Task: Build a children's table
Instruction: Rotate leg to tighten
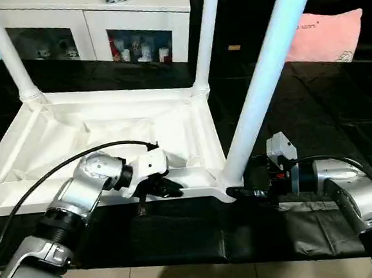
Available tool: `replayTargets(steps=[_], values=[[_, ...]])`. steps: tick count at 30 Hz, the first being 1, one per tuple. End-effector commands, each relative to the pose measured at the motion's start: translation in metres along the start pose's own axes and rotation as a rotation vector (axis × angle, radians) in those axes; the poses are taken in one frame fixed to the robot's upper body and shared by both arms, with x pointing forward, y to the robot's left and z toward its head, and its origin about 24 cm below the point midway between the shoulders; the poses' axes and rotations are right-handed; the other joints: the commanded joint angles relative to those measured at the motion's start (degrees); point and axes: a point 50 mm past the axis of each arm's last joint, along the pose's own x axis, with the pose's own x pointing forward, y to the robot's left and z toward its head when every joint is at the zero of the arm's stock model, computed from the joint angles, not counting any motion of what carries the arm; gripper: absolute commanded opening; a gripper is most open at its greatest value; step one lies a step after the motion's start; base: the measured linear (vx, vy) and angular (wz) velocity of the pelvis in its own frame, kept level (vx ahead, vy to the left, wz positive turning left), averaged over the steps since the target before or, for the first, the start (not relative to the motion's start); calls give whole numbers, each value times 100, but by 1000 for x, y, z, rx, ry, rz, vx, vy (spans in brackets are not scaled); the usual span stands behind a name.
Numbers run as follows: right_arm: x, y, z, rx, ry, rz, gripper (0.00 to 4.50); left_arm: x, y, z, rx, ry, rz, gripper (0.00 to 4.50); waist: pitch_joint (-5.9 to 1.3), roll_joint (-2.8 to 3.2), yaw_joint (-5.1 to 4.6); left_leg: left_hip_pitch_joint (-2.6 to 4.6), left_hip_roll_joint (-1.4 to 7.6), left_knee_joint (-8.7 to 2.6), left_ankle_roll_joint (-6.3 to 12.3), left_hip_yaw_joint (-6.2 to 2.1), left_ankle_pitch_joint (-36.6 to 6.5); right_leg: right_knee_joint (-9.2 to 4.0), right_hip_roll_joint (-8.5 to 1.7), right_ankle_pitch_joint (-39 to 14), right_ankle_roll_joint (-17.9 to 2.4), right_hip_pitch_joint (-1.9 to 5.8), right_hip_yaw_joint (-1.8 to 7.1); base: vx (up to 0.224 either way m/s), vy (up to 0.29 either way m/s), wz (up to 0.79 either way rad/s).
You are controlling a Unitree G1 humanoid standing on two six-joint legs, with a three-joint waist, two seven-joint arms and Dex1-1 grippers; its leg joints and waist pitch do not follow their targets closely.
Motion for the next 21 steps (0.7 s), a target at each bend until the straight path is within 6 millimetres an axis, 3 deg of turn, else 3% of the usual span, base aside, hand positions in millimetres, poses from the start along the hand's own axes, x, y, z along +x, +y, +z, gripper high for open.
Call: replayTargets(steps=[1, 4, 7, 10, 12, 15, 16, 21], values=[[-6, 0, 3, -18, 2, -5, 450, 1, 1, 8, 39, 5, 0, 60, -361, -16, -25, 9, 179, -399, 225, -26, -1046, -440, -438, -2050, -678, 317, 358, 0, 0, 0], [-8, 1, 1, -15, 2, -7, 450, 3, 1, 9, 51, 1, 15, 94, -367, -20, -44, 3, 175, -389, 241, -23, -1026, -436, -431, -1966, -700, 319, 355, 0, 0, 0], [-8, 3, 0, -10, -1, -11, 450, 7, 2, 11, 45, -9, 13, 94, -366, 20, -47, 13, 172, -385, 244, -20, -1072, -460, -425, -1986, -708, 312, 353, 0, 0, 0], [-7, 4, -1, -10, -1, -14, 450, 11, 2, 10, 54, 16, 6, 94, -368, 15, -49, 15, 172, -389, 229, -27, -1142, -460, -416, -1985, -725, 318, 344, 0, 0, 0], [-7, 4, -2, -10, -2, -15, 450, 13, 3, 8, 56, 39, 14, 94, -367, 57, -53, 21, 170, -392, 222, -33, -1187, -468, -407, -1982, -711, 316, 341, 0, 0, 0], [-7, 5, -2, -11, -3, -15, 450, 14, 5, 7, 32, 31, 19, 94, -370, 41, -47, 17, 170, -391, 224, -32, -1176, -475, -412, -1986, -702, 320, 341, 0, 0, 0], [-7, 5, -2, -12, -2, -15, 450, 15, 6, 7, 29, 25, 26, 65, -374, 38, -46, 21, 169, -387, 224, -30, -1173, -471, -411, -1966, -712, 319, 340, 0, 0, 0], [-7, 5, -1, -14, -2, -18, 450, 18, 6, 5, 13, 20, 27, 27, -360, 33, -41, 37, 162, -386, 227, -27, -1279, -501, -416, -2182, -682, 311, 331, 0, 0, 0]])
